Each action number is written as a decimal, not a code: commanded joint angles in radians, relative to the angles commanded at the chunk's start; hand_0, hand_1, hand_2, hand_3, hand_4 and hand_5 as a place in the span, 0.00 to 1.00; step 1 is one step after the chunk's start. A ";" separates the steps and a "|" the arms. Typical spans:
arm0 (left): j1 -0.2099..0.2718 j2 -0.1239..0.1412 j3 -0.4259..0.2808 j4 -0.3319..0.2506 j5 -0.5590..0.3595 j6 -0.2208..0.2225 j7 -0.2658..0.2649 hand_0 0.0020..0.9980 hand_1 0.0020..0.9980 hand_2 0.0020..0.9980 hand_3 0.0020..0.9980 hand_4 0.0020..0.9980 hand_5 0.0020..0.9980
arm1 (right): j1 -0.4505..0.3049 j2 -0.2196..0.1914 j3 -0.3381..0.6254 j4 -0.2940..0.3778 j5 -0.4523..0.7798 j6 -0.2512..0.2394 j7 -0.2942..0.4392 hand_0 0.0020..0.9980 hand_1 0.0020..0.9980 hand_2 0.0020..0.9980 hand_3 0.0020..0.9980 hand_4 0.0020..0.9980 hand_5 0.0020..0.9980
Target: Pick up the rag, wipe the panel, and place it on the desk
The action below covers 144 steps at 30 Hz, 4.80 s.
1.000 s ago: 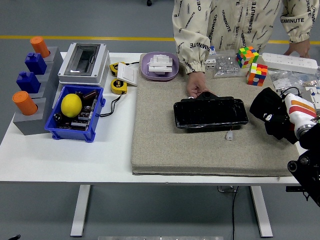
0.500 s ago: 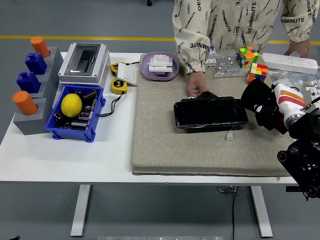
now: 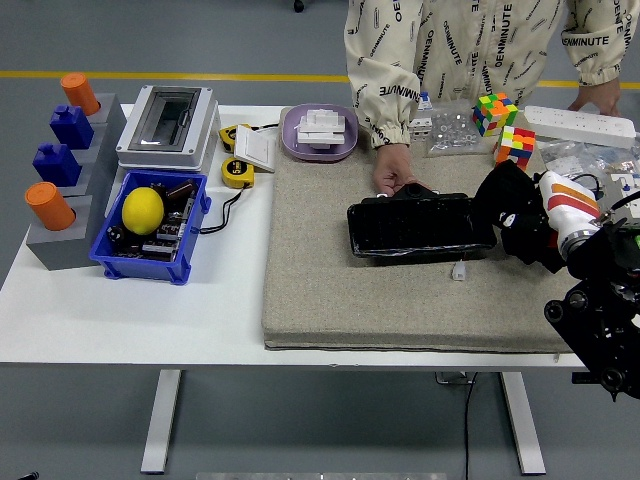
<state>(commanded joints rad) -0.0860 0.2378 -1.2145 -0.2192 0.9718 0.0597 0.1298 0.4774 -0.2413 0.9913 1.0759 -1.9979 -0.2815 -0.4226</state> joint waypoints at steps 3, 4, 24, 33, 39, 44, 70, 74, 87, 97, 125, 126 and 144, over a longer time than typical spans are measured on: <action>-0.001 0.001 0.002 -0.001 0.000 0.000 0.000 0.65 0.66 0.70 0.58 0.68 0.44 | 0.006 0.010 -0.006 0.000 0.000 0.001 -0.002 0.34 0.45 0.52 0.53 0.83 0.23; -0.001 0.001 0.003 -0.001 0.000 0.000 0.000 0.65 0.66 0.70 0.58 0.68 0.44 | 0.008 0.014 -0.009 0.001 0.000 0.001 -0.003 0.34 0.45 0.52 0.53 0.83 0.23; -0.009 0.002 0.000 -0.001 -0.001 0.000 0.000 0.65 0.66 0.70 0.58 0.68 0.44 | 0.050 0.057 -0.076 0.012 0.024 0.002 -0.017 0.34 0.45 0.52 0.53 0.84 0.23; -0.010 0.002 0.002 -0.001 -0.002 -0.001 0.000 0.65 0.66 0.70 0.58 0.68 0.44 | 0.072 0.099 -0.138 0.019 0.053 0.001 -0.019 0.35 0.45 0.52 0.53 0.84 0.22; -0.013 0.003 0.005 -0.002 -0.003 -0.001 0.000 0.65 0.66 0.70 0.58 0.68 0.44 | 0.096 0.119 -0.192 0.031 0.068 0.001 -0.020 0.36 0.45 0.52 0.53 0.84 0.22; -0.013 0.002 0.005 -0.001 -0.005 -0.001 0.000 0.65 0.66 0.70 0.58 0.68 0.44 | 0.106 0.125 -0.239 0.039 0.080 0.001 -0.021 0.36 0.45 0.52 0.53 0.84 0.22; -0.015 0.002 0.005 -0.001 -0.005 -0.001 0.000 0.65 0.66 0.70 0.58 0.68 0.44 | 0.157 0.160 -0.427 0.099 0.127 0.006 -0.021 0.36 0.46 0.52 0.54 0.84 0.22; -0.013 0.001 0.004 0.000 -0.005 0.000 0.001 0.65 0.66 0.70 0.58 0.68 0.44 | 0.155 0.152 -0.414 0.087 0.123 0.006 -0.022 0.36 0.46 0.52 0.54 0.84 0.22; -0.014 -0.001 -0.004 -0.002 0.000 0.000 0.000 0.65 0.66 0.70 0.58 0.68 0.44 | 0.133 0.072 -0.348 0.085 0.127 0.008 -0.022 0.36 0.46 0.52 0.54 0.84 0.22; -0.013 -0.005 -0.012 -0.002 0.002 -0.001 0.000 0.65 0.66 0.70 0.58 0.68 0.44 | 0.099 0.011 -0.239 0.061 0.112 0.015 -0.021 0.36 0.46 0.52 0.54 0.84 0.22; -0.012 -0.008 -0.017 -0.003 0.002 -0.001 -0.002 0.65 0.66 0.70 0.58 0.68 0.44 | 0.044 -0.063 -0.090 0.021 0.105 0.016 -0.025 0.35 0.45 0.52 0.53 0.85 0.21; -0.012 -0.008 -0.017 -0.003 0.002 -0.001 -0.002 0.65 0.66 0.70 0.58 0.68 0.44 | 0.044 -0.060 -0.091 0.022 0.105 0.016 -0.024 0.35 0.45 0.52 0.53 0.85 0.21; -0.013 -0.004 -0.004 -0.003 -0.002 -0.001 -0.001 0.65 0.66 0.70 0.58 0.68 0.44 | 0.066 0.005 -0.155 0.029 0.114 0.011 -0.024 0.35 0.45 0.52 0.53 0.85 0.21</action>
<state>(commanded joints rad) -0.0992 0.2343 -1.2182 -0.2222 0.9699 0.0584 0.1285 0.5439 -0.2359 0.8367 1.1047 -1.8840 -0.2709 -0.4465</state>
